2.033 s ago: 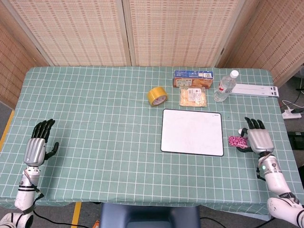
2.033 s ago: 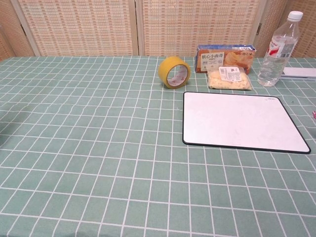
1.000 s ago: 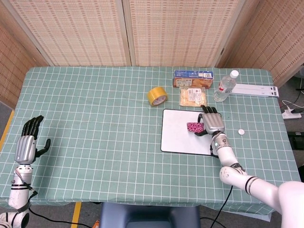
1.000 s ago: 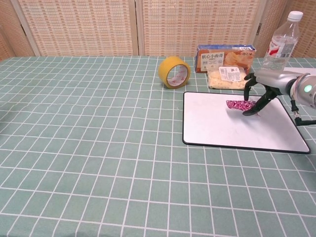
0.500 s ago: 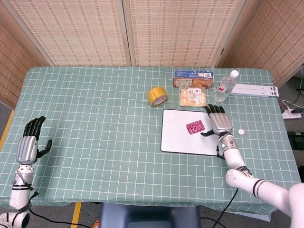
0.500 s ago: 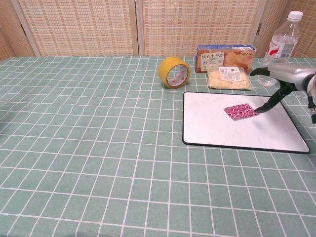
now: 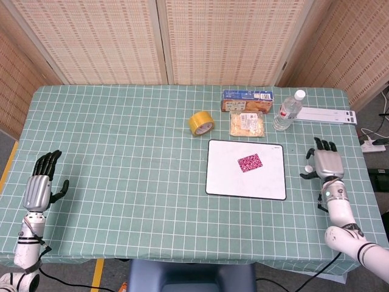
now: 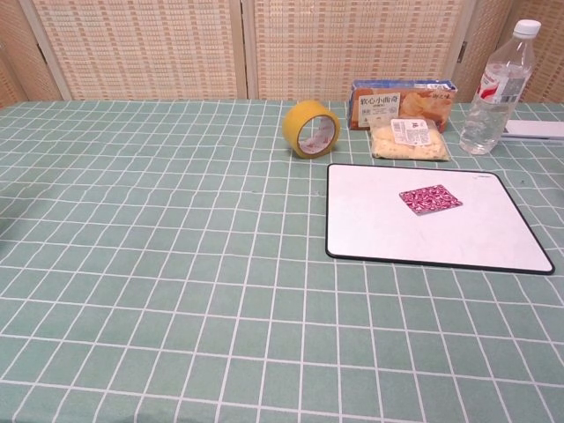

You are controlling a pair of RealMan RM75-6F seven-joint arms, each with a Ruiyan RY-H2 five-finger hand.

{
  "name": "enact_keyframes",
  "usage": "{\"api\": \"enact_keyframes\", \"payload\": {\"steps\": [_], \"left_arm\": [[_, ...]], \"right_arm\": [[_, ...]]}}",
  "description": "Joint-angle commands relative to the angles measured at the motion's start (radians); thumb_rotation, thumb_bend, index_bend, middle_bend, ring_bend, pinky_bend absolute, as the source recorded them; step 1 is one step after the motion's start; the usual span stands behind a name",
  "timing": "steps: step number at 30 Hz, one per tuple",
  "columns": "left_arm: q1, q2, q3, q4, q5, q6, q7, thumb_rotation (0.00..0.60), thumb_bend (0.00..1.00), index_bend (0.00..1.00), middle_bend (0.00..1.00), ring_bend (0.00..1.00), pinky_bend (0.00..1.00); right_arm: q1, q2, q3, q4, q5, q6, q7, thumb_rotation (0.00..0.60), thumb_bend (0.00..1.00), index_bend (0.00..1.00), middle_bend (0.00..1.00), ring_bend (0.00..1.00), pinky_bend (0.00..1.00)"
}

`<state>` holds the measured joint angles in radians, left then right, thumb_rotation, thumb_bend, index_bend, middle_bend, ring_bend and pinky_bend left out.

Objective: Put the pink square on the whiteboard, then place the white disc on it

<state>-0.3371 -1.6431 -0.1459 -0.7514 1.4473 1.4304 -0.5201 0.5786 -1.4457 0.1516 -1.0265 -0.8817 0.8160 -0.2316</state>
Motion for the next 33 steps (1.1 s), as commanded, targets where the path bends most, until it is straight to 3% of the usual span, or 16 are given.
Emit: {"api": "enact_keyframes", "payload": {"steps": [1, 7, 16, 20, 23, 27, 33], "left_arm": [[0.000, -0.001, 0.000, 0.003, -0.002, -0.002, 0.001, 0.600, 0.39, 0.07, 0.05, 0.00, 0.00], [0.000, -0.004, 0.001, 0.011, -0.001, -0.006, -0.004, 0.600, 0.39, 0.07, 0.05, 0.00, 0.00], [-0.002, -0.007, 0.002, 0.018, -0.003, -0.013, -0.006, 0.600, 0.39, 0.06, 0.05, 0.00, 0.00], [-0.003, -0.009, 0.002, 0.021, -0.004, -0.019, -0.009, 0.600, 0.39, 0.06, 0.05, 0.00, 0.00], [-0.005, -0.010, 0.002, 0.023, -0.004, -0.023, -0.010, 0.600, 0.39, 0.06, 0.05, 0.00, 0.00], [-0.005, -0.012, 0.004, 0.029, -0.003, -0.022, -0.011, 0.600, 0.39, 0.06, 0.05, 0.00, 0.00], [-0.005, -0.014, 0.004, 0.032, -0.003, -0.023, -0.011, 0.600, 0.39, 0.06, 0.05, 0.00, 0.00]], "right_arm": [[-0.012, -0.052, -0.014, 0.126, -0.053, -0.057, 0.077, 0.520, 0.10, 0.44, 0.00, 0.00, 0.00], [-0.003, -0.083, -0.004, 0.216, -0.079, -0.114, 0.125, 0.527, 0.13, 0.45, 0.00, 0.00, 0.00], [0.009, -0.080, 0.014, 0.242, -0.103, -0.162, 0.152, 0.539, 0.19, 0.42, 0.00, 0.00, 0.00], [0.011, -0.068, 0.019, 0.229, -0.112, -0.174, 0.158, 0.553, 0.30, 0.36, 0.00, 0.00, 0.00], [0.011, -0.049, 0.020, 0.208, -0.111, -0.182, 0.146, 0.560, 0.32, 0.29, 0.00, 0.00, 0.00], [0.013, -0.027, 0.015, 0.183, -0.088, -0.191, 0.092, 0.600, 0.15, 0.22, 0.00, 0.00, 0.00], [0.017, -0.017, 0.015, 0.155, -0.051, -0.192, 0.036, 0.600, 0.12, 0.19, 0.00, 0.00, 0.00]]}}
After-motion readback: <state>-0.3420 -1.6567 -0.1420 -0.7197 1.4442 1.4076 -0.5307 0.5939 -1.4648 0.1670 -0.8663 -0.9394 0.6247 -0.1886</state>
